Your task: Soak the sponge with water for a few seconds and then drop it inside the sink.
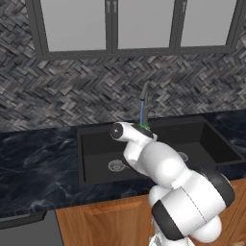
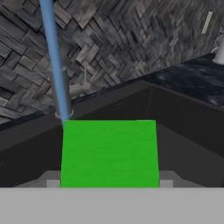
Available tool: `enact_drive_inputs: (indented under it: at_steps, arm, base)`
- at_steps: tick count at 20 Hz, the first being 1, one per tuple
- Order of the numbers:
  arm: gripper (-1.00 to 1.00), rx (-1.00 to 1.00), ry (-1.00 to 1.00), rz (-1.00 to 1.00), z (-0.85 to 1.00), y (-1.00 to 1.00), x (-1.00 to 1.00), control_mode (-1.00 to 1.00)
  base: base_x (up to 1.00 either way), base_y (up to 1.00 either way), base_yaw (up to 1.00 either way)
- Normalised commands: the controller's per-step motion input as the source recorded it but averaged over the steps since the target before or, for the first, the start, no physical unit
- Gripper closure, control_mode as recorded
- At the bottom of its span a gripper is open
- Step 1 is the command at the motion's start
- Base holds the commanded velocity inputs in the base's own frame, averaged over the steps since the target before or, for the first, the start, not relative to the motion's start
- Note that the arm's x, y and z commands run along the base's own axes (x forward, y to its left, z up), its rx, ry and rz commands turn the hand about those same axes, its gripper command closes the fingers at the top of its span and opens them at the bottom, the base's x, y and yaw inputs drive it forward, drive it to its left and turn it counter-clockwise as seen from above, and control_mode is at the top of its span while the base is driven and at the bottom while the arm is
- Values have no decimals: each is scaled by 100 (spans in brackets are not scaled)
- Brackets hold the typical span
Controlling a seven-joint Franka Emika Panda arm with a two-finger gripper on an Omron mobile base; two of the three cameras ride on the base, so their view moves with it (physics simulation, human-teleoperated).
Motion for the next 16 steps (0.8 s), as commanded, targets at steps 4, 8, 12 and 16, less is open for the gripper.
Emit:
enact_drive_inputs:
  at_steps: [4, 8, 12, 16]
  arm:
    - [100, 0, 4, -8, -12, -7, 29, -100]
    - [100, 0, 5, -7, -12, -15, 25, -100]
    - [100, 0, 3, -7, -3, -11, 12, -100]
    - [100, 0, 2, -8, -8, 0, 15, -100]
  base:
    - [0, 0, 0]
    - [0, 0, 0]
    - [0, 0, 0]
    - [0, 0, 0]
